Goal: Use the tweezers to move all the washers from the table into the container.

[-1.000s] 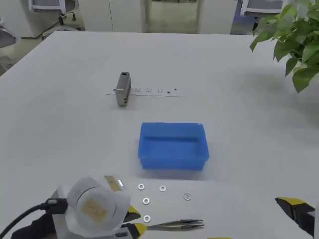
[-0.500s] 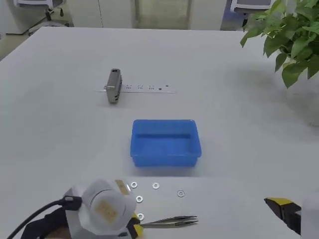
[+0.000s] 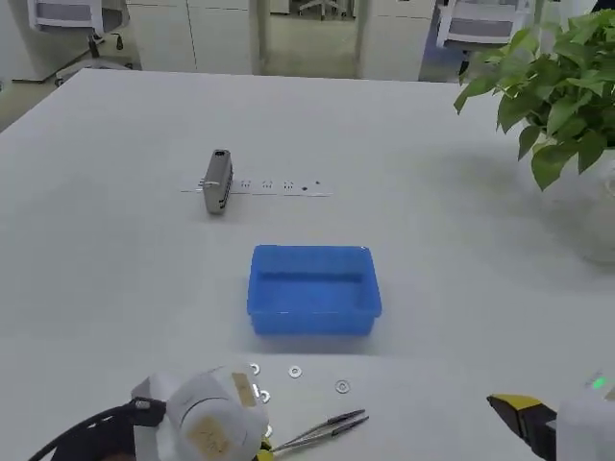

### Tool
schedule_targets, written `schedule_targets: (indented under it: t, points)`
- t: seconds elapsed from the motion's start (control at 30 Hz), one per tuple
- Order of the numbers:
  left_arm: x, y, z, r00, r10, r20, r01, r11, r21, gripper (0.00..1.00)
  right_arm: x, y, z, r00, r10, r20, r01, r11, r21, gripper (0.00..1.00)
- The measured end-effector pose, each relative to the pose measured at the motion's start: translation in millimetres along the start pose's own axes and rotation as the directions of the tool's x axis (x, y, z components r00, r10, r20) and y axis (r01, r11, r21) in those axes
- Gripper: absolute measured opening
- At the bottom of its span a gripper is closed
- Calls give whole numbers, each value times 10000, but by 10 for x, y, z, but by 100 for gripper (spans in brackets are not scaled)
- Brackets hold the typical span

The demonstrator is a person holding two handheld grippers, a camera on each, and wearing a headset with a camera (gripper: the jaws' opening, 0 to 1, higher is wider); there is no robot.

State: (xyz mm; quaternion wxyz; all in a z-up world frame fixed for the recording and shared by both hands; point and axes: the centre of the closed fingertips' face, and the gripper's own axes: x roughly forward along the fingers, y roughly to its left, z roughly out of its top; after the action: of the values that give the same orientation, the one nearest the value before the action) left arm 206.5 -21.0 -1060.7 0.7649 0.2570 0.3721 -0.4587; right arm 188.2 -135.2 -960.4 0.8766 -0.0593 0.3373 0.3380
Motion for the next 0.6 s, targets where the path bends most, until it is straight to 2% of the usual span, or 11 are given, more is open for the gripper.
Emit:
schedule_targets:
  t: [0.2, 0.33, 0.43, 0.6]
  points:
    - [-182, -111, 178, 9984, 254, 499, -249, 9996, -99, 0, -50, 117, -17, 9995, 295, 78, -293, 9994, -189, 89]
    - [-337, -181, 330, 9947, 546, 875, -543, 9985, -61, 0, -106, 208, 26, 9979, 537, 356, -518, 9973, -527, 88]
    - [-508, -227, 467, 9874, 834, 1346, -785, 9961, -408, 0, -171, 305, 54, 9951, 848, 502, -796, 9920, -979, 87]
    - [-753, -324, 560, 9809, 1046, 1643, -964, 9937, -571, 0, -243, 430, 79, 9892, 1333, 612, -1241, 9831, -1342, 82]
